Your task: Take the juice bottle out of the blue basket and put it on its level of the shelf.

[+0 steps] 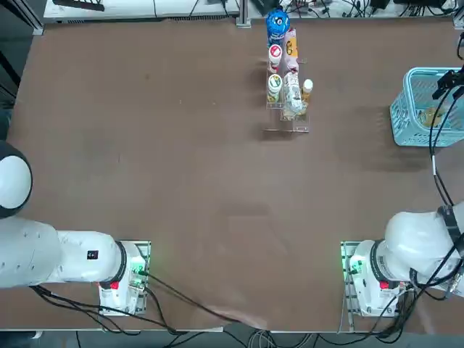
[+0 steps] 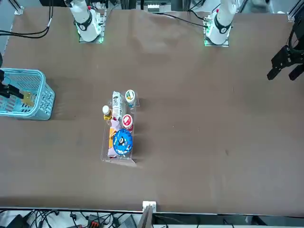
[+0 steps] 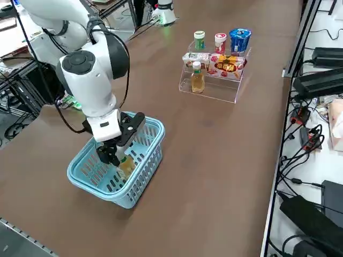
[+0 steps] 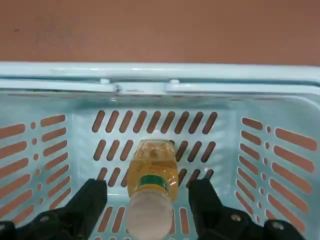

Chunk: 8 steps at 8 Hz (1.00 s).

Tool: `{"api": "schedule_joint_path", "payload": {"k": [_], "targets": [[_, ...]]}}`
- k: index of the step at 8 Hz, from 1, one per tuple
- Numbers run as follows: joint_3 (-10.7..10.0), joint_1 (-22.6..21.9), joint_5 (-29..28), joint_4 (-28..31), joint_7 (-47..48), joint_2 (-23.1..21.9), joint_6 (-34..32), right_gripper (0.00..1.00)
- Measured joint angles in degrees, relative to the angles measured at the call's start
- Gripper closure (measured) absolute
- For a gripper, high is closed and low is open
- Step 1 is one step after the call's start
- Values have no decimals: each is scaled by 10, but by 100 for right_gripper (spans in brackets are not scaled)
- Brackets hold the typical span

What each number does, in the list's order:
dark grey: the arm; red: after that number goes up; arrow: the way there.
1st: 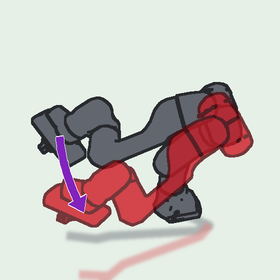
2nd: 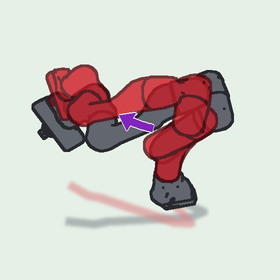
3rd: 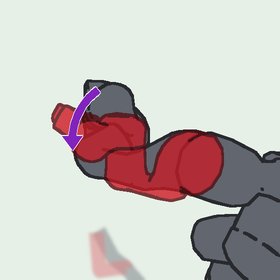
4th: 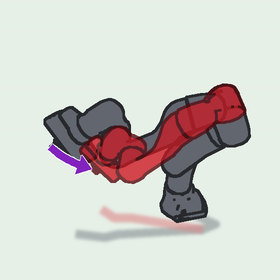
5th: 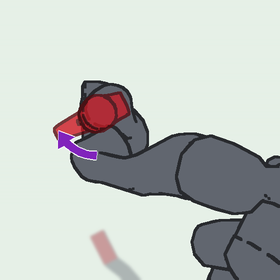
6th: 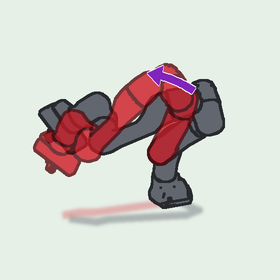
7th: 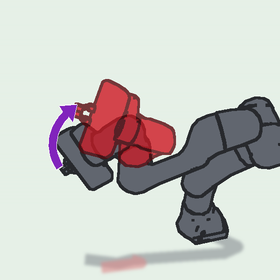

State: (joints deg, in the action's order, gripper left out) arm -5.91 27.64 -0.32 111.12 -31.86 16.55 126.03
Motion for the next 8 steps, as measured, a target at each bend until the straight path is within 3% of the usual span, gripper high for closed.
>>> {"api": "schedule_joint_path", "payload": {"k": [4, 8], "targets": [[0, 0, -15, 0, 0, 9, 0, 2], [0, 0, -15, 0, 0, 18, 0, 12]]}}
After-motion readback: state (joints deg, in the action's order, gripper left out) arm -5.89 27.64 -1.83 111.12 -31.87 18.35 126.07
